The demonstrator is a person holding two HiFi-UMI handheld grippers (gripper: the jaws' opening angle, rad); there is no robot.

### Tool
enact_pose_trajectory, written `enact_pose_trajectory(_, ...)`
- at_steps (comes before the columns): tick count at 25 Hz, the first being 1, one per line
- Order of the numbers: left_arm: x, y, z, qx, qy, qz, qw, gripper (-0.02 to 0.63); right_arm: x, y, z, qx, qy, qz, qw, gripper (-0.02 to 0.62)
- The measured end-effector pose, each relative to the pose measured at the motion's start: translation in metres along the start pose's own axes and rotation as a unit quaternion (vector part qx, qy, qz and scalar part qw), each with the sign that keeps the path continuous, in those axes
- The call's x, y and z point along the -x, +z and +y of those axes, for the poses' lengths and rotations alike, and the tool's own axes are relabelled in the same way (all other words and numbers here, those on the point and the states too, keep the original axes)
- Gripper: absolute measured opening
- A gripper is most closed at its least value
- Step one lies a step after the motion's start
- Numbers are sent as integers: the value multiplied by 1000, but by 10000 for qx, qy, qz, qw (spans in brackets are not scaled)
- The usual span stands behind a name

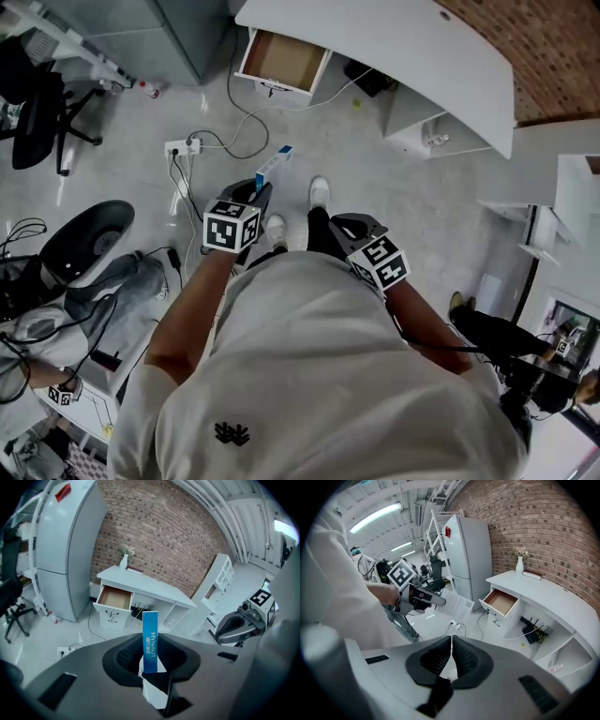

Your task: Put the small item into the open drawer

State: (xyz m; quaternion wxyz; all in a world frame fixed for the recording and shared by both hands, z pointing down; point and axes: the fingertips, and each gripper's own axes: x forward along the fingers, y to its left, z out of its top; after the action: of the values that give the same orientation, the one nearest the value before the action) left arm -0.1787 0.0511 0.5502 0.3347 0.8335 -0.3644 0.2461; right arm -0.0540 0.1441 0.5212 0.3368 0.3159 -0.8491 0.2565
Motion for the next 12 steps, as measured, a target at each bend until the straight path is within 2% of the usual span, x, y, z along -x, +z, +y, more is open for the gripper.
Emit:
enact_pose_trajectory(5,-19,22,10,-43,160,34,9999,94,-11,20,-30,62,138,-23,9999,35)
enact_pose_trajectory(12,-77,85,22,-58,404,140,9991,94,-21,56,-111,67,397,-56,9992,35)
